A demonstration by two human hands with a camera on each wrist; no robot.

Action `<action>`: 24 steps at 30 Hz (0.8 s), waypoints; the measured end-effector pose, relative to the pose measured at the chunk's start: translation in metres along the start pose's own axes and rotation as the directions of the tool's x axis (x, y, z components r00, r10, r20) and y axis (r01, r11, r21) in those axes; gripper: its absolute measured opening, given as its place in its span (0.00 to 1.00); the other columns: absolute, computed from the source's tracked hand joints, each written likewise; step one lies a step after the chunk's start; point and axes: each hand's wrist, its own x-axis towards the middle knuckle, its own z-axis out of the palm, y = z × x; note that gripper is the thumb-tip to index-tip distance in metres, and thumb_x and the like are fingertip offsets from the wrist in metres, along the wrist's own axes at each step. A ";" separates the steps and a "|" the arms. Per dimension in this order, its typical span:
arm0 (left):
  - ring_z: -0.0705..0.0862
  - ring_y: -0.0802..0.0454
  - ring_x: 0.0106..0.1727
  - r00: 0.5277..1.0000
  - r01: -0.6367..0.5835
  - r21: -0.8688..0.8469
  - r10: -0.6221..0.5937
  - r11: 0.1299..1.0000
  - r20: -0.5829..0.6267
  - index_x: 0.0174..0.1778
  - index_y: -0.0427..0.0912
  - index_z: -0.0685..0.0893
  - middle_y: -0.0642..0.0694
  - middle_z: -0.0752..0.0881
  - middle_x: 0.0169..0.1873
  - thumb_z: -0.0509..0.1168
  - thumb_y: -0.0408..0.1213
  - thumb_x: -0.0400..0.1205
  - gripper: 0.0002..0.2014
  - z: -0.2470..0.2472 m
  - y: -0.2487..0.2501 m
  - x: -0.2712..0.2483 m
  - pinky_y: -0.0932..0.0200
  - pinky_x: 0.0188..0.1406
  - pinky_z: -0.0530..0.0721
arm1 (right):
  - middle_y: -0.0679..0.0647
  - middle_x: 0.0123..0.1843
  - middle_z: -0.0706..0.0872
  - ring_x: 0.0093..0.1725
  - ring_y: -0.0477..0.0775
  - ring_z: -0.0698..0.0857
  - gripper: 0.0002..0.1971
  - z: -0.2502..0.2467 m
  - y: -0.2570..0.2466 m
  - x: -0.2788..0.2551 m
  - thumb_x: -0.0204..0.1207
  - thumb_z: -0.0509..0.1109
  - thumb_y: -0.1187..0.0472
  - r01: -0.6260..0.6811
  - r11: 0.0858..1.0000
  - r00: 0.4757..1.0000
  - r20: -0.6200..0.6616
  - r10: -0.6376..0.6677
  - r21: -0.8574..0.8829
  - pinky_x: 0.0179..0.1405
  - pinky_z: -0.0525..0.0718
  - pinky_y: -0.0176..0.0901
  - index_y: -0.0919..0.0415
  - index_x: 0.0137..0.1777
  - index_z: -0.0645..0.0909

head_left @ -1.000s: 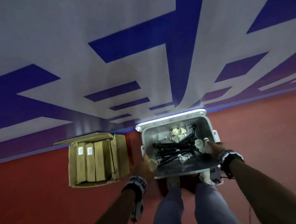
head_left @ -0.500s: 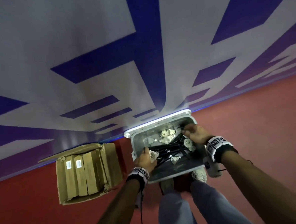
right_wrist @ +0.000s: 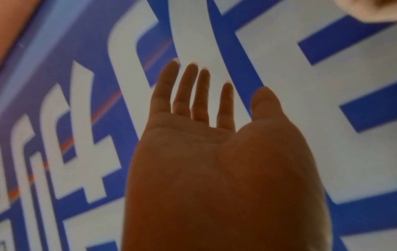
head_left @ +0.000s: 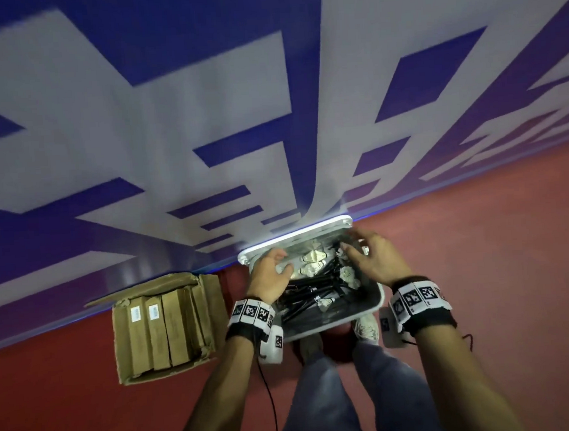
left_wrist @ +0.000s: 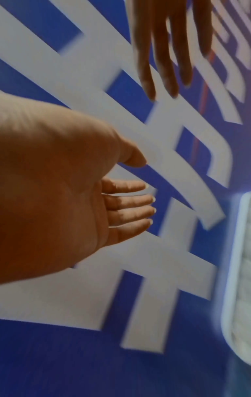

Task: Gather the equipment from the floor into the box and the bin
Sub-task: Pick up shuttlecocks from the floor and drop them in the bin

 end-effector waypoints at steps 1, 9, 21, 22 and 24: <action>0.85 0.54 0.62 0.998 -0.059 -0.034 0.058 0.998 -0.039 0.62 0.47 0.85 0.52 0.87 0.58 0.72 0.41 0.85 0.11 -0.022 0.018 -0.017 0.59 0.66 0.81 | 0.56 0.65 0.90 0.61 0.56 0.89 0.20 -0.009 -0.017 -0.004 0.84 0.72 0.49 0.050 0.999 0.999 -0.019 -0.050 -0.015 0.62 0.85 0.46 0.55 0.73 0.82; 0.86 0.59 0.62 0.791 -0.484 -0.079 0.397 0.872 -0.466 0.65 0.47 0.85 0.56 0.88 0.59 0.73 0.39 0.85 0.13 -0.195 0.117 -0.147 0.52 0.61 0.88 | 0.45 0.69 0.85 0.67 0.43 0.83 0.20 -0.071 -0.166 -0.082 0.87 0.67 0.43 0.420 0.905 0.880 -0.212 -0.425 -0.073 0.67 0.84 0.49 0.47 0.75 0.80; 0.88 0.49 0.61 0.498 -0.632 0.053 0.458 0.773 -0.737 0.63 0.39 0.85 0.51 0.89 0.58 0.70 0.34 0.86 0.11 -0.267 0.153 -0.291 0.38 0.54 0.88 | 0.40 0.65 0.85 0.65 0.40 0.83 0.17 -0.109 -0.269 -0.174 0.87 0.69 0.46 0.669 0.743 0.710 -0.282 -0.645 -0.015 0.62 0.86 0.40 0.49 0.73 0.81; 0.88 0.50 0.61 0.502 -0.612 0.051 0.438 0.789 -0.746 0.63 0.40 0.85 0.51 0.89 0.58 0.71 0.34 0.86 0.11 -0.264 0.153 -0.301 0.40 0.55 0.87 | 0.40 0.65 0.86 0.65 0.40 0.84 0.17 -0.107 -0.272 -0.176 0.87 0.69 0.46 0.686 0.727 0.703 -0.255 -0.664 -0.003 0.62 0.87 0.42 0.48 0.73 0.81; 0.87 0.51 0.62 0.515 -0.551 0.044 0.381 0.833 -0.768 0.64 0.41 0.86 0.52 0.89 0.58 0.71 0.34 0.86 0.11 -0.254 0.149 -0.323 0.43 0.57 0.87 | 0.40 0.65 0.86 0.65 0.41 0.84 0.18 -0.098 -0.279 -0.181 0.86 0.69 0.45 0.711 0.702 0.695 -0.181 -0.696 0.028 0.62 0.87 0.46 0.48 0.73 0.81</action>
